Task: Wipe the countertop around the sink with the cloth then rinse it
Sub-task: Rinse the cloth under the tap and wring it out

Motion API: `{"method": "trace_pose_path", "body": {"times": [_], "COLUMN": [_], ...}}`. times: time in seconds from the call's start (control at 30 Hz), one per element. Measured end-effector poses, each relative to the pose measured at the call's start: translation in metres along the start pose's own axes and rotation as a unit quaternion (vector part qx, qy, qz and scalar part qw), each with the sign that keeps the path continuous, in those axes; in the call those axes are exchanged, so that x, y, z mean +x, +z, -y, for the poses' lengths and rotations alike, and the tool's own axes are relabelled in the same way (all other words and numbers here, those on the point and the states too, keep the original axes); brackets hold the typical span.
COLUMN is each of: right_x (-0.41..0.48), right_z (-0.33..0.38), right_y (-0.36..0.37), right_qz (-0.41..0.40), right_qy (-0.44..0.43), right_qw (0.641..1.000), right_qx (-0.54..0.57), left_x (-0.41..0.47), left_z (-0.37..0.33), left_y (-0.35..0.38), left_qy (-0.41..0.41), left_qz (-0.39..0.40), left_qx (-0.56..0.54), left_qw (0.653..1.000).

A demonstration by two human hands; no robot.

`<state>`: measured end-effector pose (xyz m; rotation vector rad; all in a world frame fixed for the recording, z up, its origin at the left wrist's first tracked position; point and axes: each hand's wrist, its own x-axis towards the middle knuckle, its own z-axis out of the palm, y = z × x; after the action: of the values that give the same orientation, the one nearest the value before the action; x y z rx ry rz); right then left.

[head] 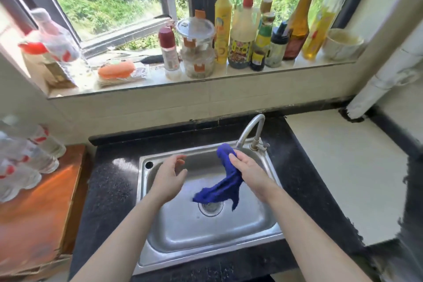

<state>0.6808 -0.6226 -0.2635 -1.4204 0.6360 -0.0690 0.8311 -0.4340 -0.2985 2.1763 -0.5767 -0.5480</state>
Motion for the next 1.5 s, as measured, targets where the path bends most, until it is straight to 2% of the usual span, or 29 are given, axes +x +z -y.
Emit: {"method": "trace_pose_path", "body": {"times": [0.1, 0.2, 0.3, 0.4, 0.5, 0.63, 0.77, 0.83, 0.9, 1.0, 1.1, 1.17, 1.5], "right_x": [-0.006, -0.011, -0.018, -0.020, -0.019, -0.011, 0.006, 0.006, 0.001, 0.000, 0.001, -0.003, -0.013], "right_z": [0.012, 0.023, 0.029, 0.024, 0.016, -0.002, -0.026, -0.034, -0.039, -0.046, -0.049, -0.047, -0.053], "right_y": [0.006, 0.001, -0.011, -0.024, -0.036, -0.050, -0.056, -0.061, -0.065, -0.061, -0.054, -0.052, -0.054], "right_qz": [0.057, 0.066, 0.093, 0.067, 0.033, 0.016, -0.033, -0.060, -0.091, -0.110, -0.125, -0.141, -0.137], "right_qy": [-0.012, -0.011, -0.012, -0.010, -0.016, 0.009, 0.003, 0.042, 0.078, 0.074, 0.069, 0.078, 0.057], "right_qw": [0.994, 0.995, 0.992, 0.979, 0.950, 0.919, 0.827, 0.810, 0.817, 0.846, 0.908, 0.932, 0.938], "right_qx": [-0.098, -0.080, -0.084, -0.192, -0.309, -0.394, -0.561, -0.581, -0.565, -0.516, -0.394, -0.326, -0.313], "left_x": [-0.001, 0.000, 0.001, -0.003, -0.009, -0.012, -0.018, -0.016, -0.012, -0.008, -0.009, -0.009, -0.006], "left_z": [-0.016, -0.030, -0.032, -0.031, -0.032, -0.028, -0.031, -0.026, -0.013, -0.001, -0.003, -0.003, 0.008], "left_y": [0.006, 0.013, 0.017, 0.018, 0.016, 0.005, -0.003, -0.010, -0.018, -0.021, -0.021, -0.023, -0.009], "left_qy": [0.057, 0.084, 0.114, 0.090, 0.066, 0.067, 0.066, 0.059, 0.059, 0.074, 0.045, 0.024, -0.004], "left_qz": [0.019, 0.067, 0.067, 0.067, 0.050, 0.040, 0.051, 0.058, 0.056, 0.063, 0.041, 0.033, 0.082], "left_qx": [0.041, 0.071, 0.073, 0.047, 0.037, 0.037, 0.040, 0.058, 0.102, 0.169, 0.147, 0.119, 0.090], "left_qw": [0.997, 0.992, 0.989, 0.993, 0.996, 0.996, 0.996, 0.995, 0.991, 0.981, 0.987, 0.992, 0.993]}}
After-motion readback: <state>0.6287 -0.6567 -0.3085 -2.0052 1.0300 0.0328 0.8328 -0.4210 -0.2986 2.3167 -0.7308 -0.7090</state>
